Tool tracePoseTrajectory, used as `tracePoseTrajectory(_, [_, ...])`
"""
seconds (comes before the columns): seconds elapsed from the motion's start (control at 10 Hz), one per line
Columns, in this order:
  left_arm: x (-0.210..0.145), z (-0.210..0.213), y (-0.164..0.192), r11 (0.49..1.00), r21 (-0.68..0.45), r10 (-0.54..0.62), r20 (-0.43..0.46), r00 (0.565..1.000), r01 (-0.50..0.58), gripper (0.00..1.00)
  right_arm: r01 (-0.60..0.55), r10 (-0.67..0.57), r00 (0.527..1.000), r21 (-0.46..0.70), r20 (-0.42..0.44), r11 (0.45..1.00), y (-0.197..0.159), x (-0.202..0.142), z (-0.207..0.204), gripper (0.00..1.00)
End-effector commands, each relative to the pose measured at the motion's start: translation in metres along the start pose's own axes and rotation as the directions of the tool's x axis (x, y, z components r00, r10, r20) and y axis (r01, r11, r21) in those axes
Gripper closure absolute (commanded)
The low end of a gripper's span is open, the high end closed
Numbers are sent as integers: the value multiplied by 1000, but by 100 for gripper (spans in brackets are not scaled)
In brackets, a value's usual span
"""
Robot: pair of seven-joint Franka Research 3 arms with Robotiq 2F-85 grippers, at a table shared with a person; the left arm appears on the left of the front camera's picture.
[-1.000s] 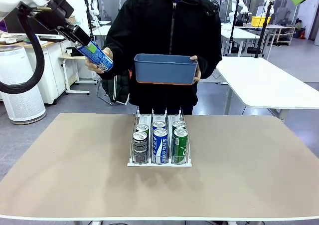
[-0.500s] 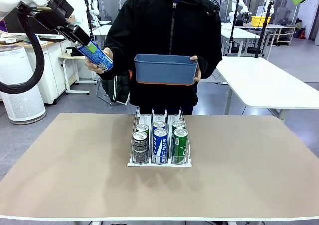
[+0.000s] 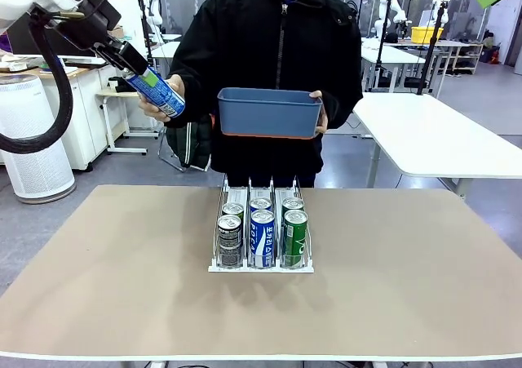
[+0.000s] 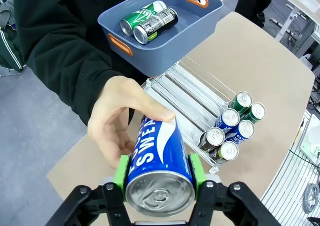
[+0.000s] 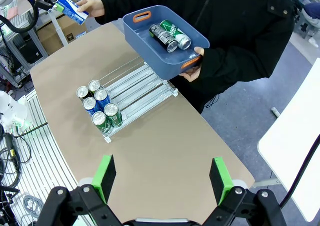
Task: Fill the beverage cans into the dispenser.
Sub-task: Place the picked Ionic drink in the line of the Automatic Can Dispenser with the same cans.
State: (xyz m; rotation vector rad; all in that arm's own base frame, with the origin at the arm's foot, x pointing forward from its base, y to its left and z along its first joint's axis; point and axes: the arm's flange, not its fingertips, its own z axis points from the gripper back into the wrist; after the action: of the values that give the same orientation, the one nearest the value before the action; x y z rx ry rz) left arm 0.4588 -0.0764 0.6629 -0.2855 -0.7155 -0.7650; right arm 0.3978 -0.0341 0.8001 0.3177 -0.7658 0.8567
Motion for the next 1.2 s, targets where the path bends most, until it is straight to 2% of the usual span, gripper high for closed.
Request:
tracePoseTrajectory(0.0, [0, 1, 1, 1000, 2, 2, 3, 1000, -2, 82, -1, 1, 1000, -1, -2, 1000, 1, 0, 0, 0])
tracePoseTrajectory(1.1, [0, 1, 1, 1000, 2, 2, 3, 1000, -2, 82, -1, 1, 1000, -1, -2, 1000, 1, 0, 0, 0])
